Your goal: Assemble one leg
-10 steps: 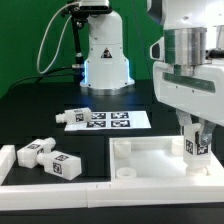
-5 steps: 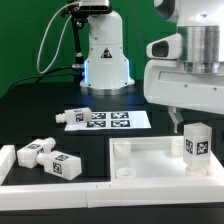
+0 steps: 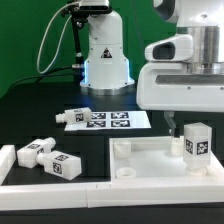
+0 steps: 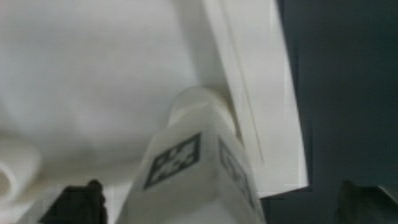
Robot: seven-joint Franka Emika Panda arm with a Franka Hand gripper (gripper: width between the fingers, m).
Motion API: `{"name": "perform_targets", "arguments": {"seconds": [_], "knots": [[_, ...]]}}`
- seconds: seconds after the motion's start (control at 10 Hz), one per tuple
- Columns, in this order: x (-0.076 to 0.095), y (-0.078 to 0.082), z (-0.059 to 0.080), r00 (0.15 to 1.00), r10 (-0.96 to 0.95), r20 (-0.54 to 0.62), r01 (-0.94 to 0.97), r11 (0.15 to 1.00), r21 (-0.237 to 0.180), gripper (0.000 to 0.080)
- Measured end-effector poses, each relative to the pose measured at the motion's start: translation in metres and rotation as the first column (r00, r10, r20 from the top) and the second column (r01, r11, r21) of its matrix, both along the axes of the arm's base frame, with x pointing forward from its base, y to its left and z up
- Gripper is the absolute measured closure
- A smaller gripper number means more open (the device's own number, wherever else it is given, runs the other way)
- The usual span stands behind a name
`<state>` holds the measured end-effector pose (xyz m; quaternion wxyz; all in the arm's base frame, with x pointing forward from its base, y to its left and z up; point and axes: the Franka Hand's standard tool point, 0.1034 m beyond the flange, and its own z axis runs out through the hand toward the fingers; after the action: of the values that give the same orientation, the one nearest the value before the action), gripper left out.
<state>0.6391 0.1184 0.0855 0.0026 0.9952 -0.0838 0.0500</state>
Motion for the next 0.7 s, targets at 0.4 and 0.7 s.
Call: {"name": "perform_targets", "arguments": {"seconds": [0.4, 0.7], "knots": [[0.0034, -0.0003, 0.0005, 0.998, 0.063, 0.019, -0.063, 0.998, -0.002, 0.0296], [0.0033, -0.0022, -0.0003, 0.99, -0.139, 0.019, 0.139, 0.99, 0.019, 0.0512]]}}
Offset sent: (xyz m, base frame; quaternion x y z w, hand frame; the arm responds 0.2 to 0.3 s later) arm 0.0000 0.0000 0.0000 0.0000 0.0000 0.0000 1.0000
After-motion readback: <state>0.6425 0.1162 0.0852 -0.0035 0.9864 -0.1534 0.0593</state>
